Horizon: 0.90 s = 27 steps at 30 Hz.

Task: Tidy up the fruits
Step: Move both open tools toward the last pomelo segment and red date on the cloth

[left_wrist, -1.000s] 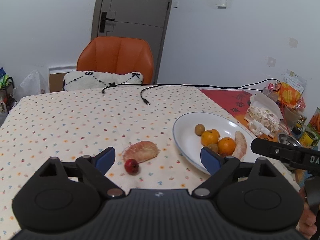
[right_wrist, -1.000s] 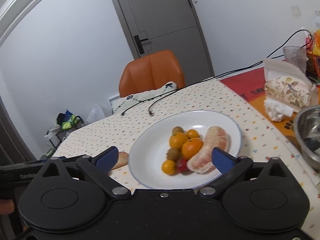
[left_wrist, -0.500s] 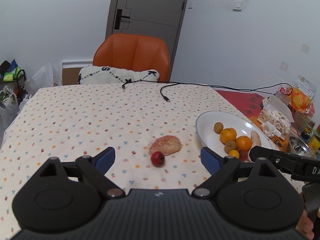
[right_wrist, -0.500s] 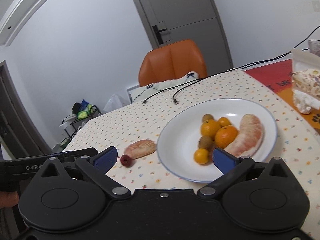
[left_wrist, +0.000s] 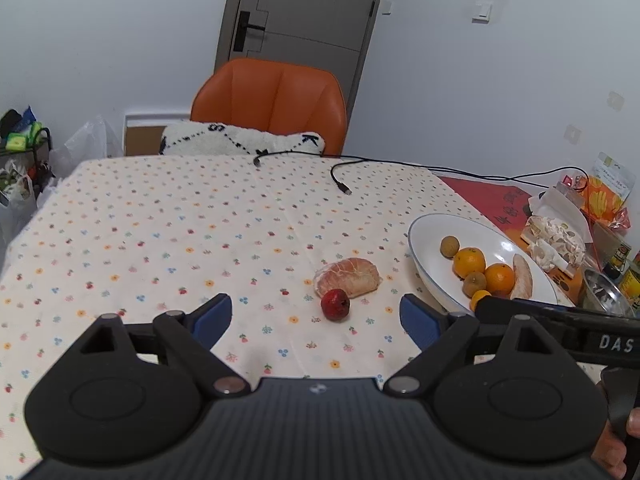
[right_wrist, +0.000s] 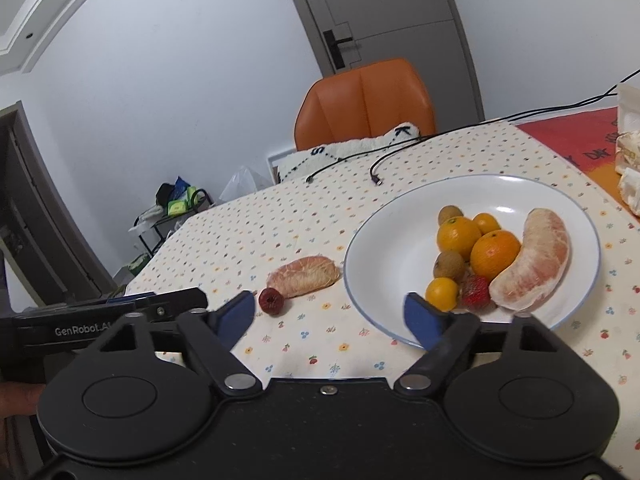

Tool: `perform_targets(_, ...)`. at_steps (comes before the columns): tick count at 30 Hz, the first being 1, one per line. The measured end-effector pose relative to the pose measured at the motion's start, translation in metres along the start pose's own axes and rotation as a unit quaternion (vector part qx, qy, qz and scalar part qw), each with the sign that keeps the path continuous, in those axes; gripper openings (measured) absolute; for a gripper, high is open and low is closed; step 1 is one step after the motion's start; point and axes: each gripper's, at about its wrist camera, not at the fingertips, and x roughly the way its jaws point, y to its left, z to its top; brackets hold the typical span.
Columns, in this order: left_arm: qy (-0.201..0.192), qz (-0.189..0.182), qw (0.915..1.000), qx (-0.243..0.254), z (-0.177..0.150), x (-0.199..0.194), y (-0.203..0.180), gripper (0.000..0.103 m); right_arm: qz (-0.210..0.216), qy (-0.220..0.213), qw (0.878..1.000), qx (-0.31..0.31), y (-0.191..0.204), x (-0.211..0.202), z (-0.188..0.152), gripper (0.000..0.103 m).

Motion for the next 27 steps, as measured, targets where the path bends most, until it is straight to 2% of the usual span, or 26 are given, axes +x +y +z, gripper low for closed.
perform_targets(4, 0.001, -0.004, 1.0000, 0.001, -0.002, 0.006, 0.001, 0.086, 0.008, 0.009, 1.000, -0.004, 0.003, 0.005, -0.002, 0.068)
perform_targets(12, 0.013, -0.007, 0.9999, -0.006, -0.005, 0.026, 0.003, 0.065, 0.013, 0.015, 1.000, -0.007, 0.007, 0.013, 0.002, 0.066)
perform_targets(23, 0.024, -0.019, 0.9995, -0.002, -0.006, 0.051, -0.005, 0.055, 0.026, 0.024, 0.999, -0.016, 0.011, 0.023, 0.009, 0.051)
perform_targets(27, 0.030, -0.021, 0.9993, -0.003, -0.006, 0.062, -0.007, 0.049, 0.025, 0.028, 0.999, -0.020, 0.010, 0.025, 0.012, 0.049)
